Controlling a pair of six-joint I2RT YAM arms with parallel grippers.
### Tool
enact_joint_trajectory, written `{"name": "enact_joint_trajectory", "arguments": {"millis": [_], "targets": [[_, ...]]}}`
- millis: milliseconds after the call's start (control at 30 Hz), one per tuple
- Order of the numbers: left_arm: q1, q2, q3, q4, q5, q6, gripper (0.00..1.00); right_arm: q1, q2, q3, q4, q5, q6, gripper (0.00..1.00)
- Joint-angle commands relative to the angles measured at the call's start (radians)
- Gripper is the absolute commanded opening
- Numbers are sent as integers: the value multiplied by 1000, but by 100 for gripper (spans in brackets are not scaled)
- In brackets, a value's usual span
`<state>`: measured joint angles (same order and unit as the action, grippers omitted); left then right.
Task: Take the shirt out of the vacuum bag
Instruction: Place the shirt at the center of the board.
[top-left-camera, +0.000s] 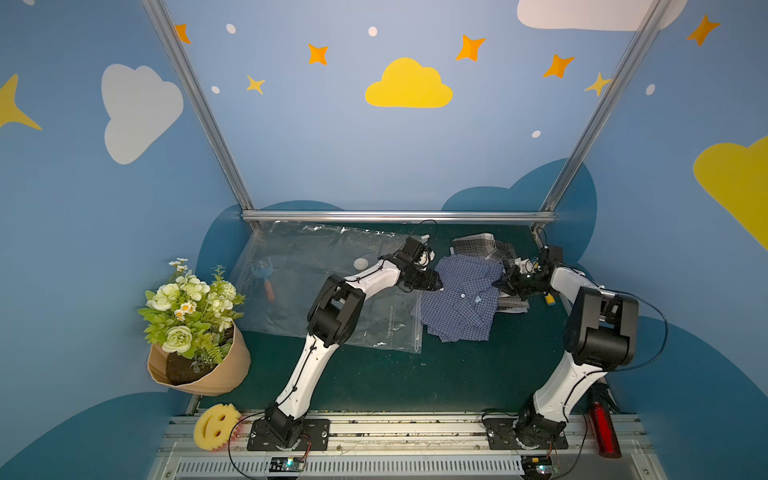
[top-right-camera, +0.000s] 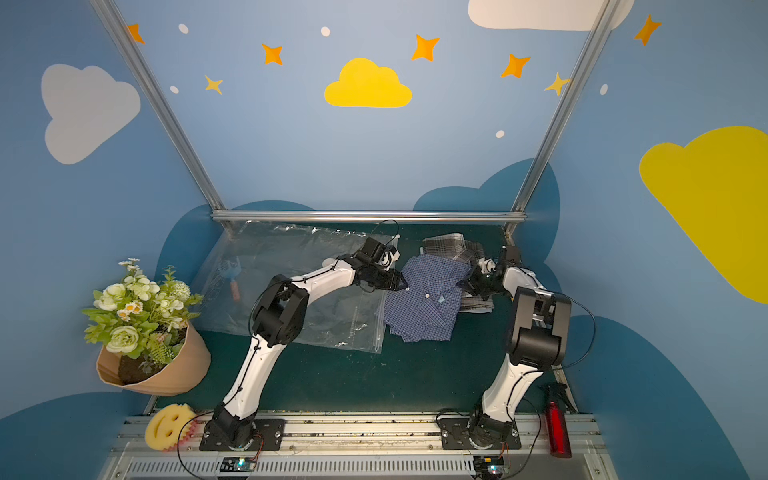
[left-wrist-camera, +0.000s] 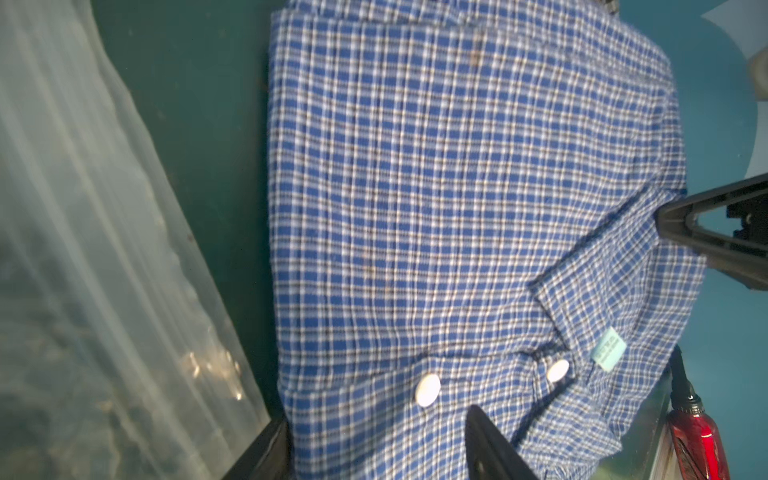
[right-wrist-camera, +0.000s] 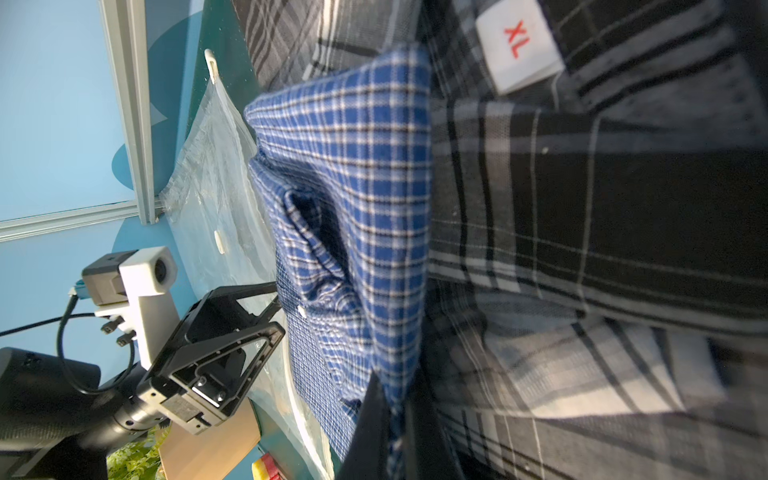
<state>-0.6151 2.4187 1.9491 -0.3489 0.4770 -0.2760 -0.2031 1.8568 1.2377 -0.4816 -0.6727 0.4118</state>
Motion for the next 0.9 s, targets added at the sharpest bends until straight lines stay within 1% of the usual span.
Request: {"name": "enact_joint_trajectory", "arguments": {"millis": [0,67,200,300,367,533,667,867], "targets": [[11,54,40,-39,-2,24,63,4,3,-4,20,-9,2,0],[11,57,48,-38,0,24,62,5,1,-4,19,-9,1,0],[10,53,47,-39,14,16,52,6,1,0,21,-12,4,0],[8,29,13,-15,9,7,37,11,0,1,23,-12,6,0],[8,5,-14,4,8,-3,29,11,-2,1,19,-13,5,0],[-1,-68,-86,41,0,-16,13,13,-23,2,14,-7,6,0],[-3,-119,-117,62,0,-33,6,21,-40,6,7,7,5,0],[-20,-182,-102,52,-1,-33,4,28,-99,20,-10,25,16,0]]}}
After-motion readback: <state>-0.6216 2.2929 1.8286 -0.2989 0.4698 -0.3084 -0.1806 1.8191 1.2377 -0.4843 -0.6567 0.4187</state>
